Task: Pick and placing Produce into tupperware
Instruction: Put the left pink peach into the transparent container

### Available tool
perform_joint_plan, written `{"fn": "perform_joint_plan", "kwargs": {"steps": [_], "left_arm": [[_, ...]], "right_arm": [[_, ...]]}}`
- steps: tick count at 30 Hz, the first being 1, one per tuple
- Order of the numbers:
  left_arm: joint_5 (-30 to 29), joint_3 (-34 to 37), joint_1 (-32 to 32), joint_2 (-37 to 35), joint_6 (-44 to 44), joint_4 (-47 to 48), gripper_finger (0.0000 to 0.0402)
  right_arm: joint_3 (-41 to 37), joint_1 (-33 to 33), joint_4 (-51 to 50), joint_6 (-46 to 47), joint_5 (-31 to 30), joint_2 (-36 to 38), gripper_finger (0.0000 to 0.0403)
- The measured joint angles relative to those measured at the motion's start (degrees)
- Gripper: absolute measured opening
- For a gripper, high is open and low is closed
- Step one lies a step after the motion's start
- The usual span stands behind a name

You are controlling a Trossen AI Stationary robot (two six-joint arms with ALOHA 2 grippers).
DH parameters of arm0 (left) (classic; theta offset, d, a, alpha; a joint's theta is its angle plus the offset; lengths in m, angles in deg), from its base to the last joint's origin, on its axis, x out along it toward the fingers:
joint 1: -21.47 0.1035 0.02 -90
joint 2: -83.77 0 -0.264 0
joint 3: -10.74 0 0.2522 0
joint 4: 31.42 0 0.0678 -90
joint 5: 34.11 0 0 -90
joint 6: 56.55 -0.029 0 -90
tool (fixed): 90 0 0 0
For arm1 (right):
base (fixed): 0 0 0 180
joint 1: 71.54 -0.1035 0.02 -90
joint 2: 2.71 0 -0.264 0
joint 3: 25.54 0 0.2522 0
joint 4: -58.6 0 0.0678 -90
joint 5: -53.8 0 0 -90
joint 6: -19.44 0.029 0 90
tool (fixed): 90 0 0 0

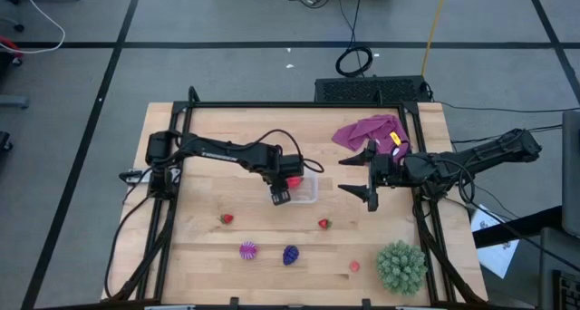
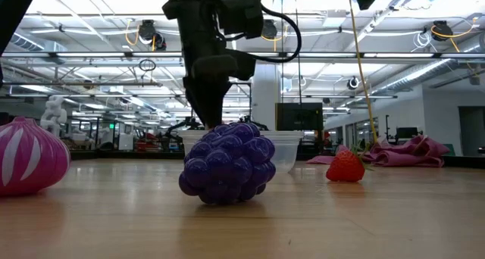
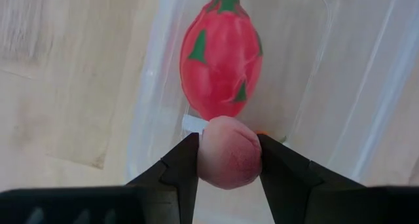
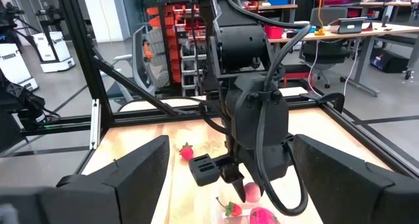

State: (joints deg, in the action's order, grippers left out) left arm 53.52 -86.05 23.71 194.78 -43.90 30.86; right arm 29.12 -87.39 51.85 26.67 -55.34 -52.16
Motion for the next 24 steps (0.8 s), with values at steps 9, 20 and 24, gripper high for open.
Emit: {"fn": "perform_joint_plan", "kwargs": {"steps": [9,20,24], "left_arm": [[-0.5,0.7,0.1,0.3,0.6,0.0,0.0141],[0.2,4.2,0.7,0.3,1.4,-3.4,0.0141],[0.2,4.2,0.7,0.3,1.2,-4.6,0.0141]], "right_arm": [[0.0,0.0,0.0,0.0,0.0,0.0,0.0317],[0.0,0.0,0.0,0.0,0.0,0.0,0.0317],[0.0,0.0,0.0,0.0,0.0,0.0,0.0317]]}}
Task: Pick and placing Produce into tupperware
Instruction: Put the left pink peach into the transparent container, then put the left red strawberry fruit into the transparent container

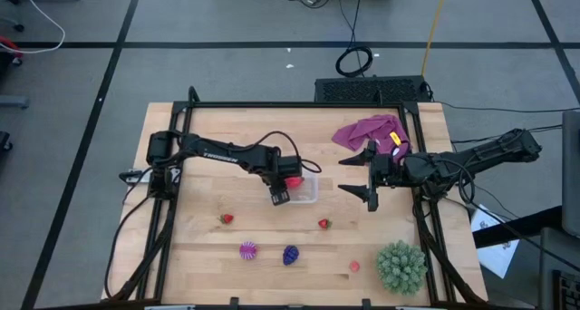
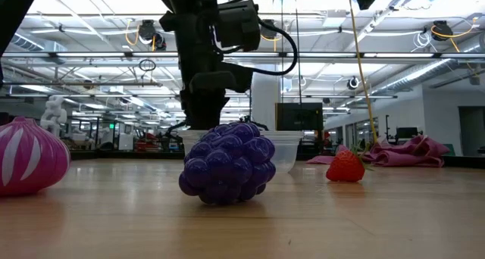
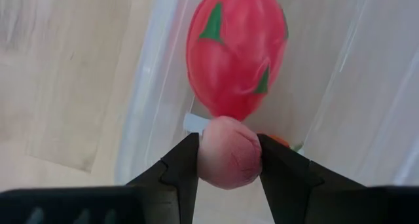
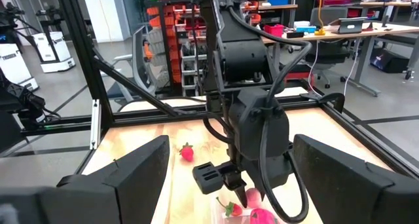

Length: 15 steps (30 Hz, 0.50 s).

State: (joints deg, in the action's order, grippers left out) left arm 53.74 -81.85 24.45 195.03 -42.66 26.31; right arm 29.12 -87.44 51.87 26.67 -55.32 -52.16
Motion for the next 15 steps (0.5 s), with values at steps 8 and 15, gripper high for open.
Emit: {"fn": "perform_joint_plan", "kwargs": {"steps": [8,15], "left_arm": [[-0.5,0.0,0.0,0.0,-0.1,-0.8,0.0151],[-0.8,0.0,0.0,0.0,-0.2,-0.8,0.0189]], "right_arm": [[0.0,0.0,0.0,1.0,0.0,0.0,0.0317],[0.0,0.0,0.0,1.0,0.0,0.0,0.0317]]}}
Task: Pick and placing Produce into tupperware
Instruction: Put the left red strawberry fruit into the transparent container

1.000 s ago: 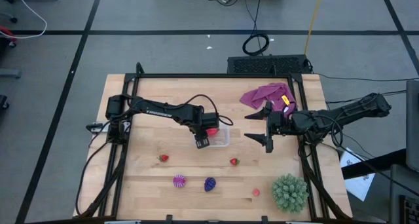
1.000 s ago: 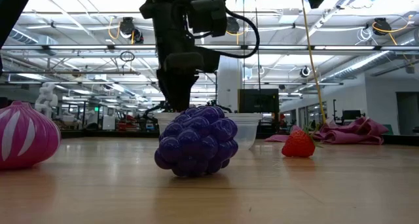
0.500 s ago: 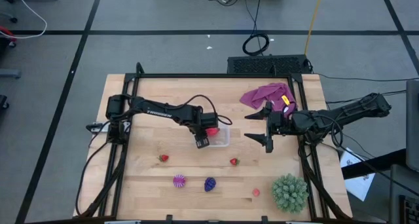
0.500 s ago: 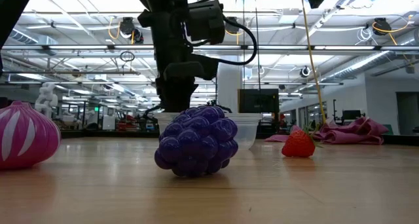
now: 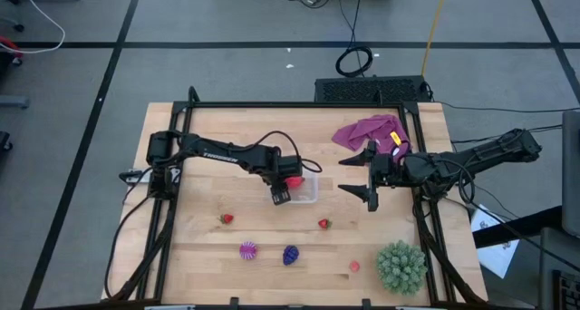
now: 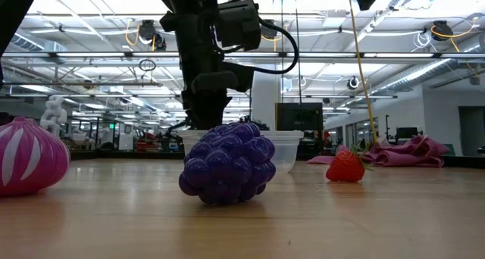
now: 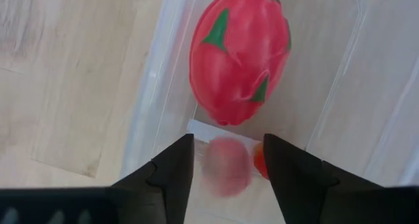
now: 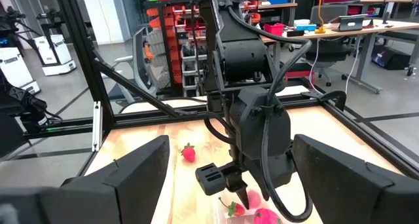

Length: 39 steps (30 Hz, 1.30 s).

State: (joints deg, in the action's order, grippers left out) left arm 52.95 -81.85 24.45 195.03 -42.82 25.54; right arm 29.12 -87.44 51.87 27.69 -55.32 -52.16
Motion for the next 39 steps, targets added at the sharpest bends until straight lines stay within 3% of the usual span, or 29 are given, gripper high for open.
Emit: {"fn": "perform_joint_plan", "kwargs": {"steps": [10,14,18,24,31,39], "left_arm": [[-0.2,-0.3,0.0,-0.8,-1.0,0.2,0.0214],[-0.2,-1.7,0.2,-5.0,-1.3,1.7,0.0214],[-0.1,-3.8,0.0,-11.1,0.8,9.3,0.0214],[0.4,-2.9,-7.4,-19.5,14.1,20.3,0.0214],[-0.4,2.9,-20.3,-21.2,30.4,20.1,0.0214],[-2.4,12.7,-27.2,-21.2,42.2,16.7,0.0214]], "right_arm": [[0.0,0.0,0.0,-0.2,0.0,0.0,0.0317],[0.0,0.0,0.0,-0.2,0.0,0.0,0.0317],[0.0,0.0,0.2,-0.2,0.0,0.0,0.0317],[0.0,0.0,0.0,-0.7,0.0,0.0,0.0317],[0.0,0.0,0.2,-2.1,0.0,0.0,0.0317],[0.0,0.0,0.5,-1.9,0.0,0.0,0.0317]]}}
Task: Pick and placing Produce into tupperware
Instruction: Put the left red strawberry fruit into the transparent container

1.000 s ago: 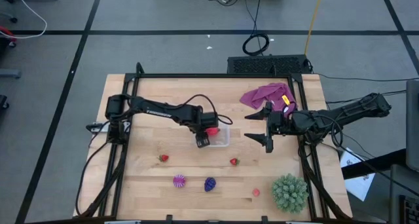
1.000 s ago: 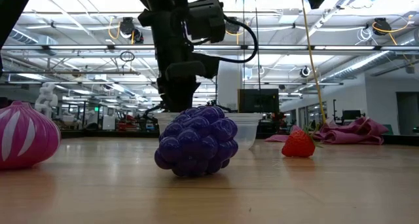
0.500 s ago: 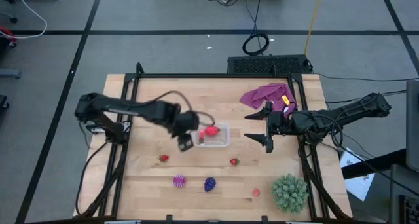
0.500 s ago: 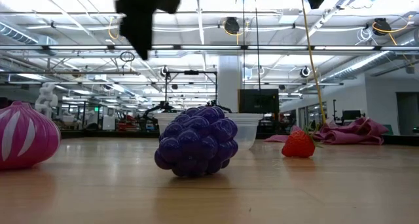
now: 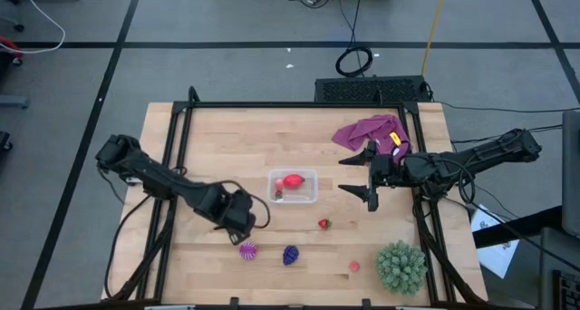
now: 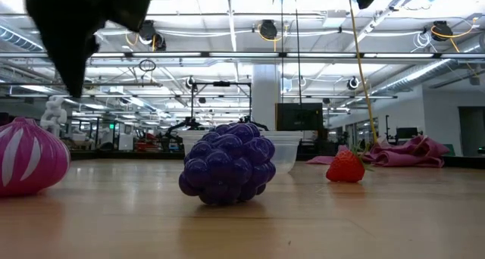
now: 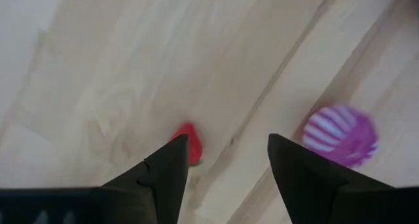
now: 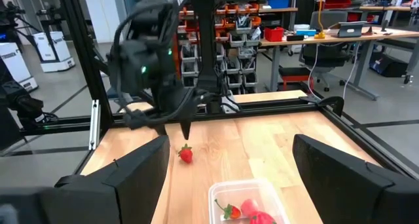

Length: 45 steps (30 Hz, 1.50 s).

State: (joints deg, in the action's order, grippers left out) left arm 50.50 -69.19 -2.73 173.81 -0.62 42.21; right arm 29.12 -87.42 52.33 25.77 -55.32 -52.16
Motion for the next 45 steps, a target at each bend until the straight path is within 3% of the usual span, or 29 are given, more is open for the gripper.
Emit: {"fn": "perform_joint_plan", "kwargs": {"steps": [12,24,45], "left_arm": [[0.4,9.1,-1.6,0.0,-0.5,-1.9,0.0214],[1.0,17.2,0.2,0.0,-3.3,-10.5,0.0214],[1.4,18.0,0.2,0.0,-4.8,-13.5,0.0214]], "right_arm": [[0.0,0.0,1.7,2.4,0.0,0.0,0.0317],[0.0,0.0,6.0,3.5,0.0,0.0,0.0317],[0.0,0.0,6.0,3.5,0.0,0.0,0.0317]]}}
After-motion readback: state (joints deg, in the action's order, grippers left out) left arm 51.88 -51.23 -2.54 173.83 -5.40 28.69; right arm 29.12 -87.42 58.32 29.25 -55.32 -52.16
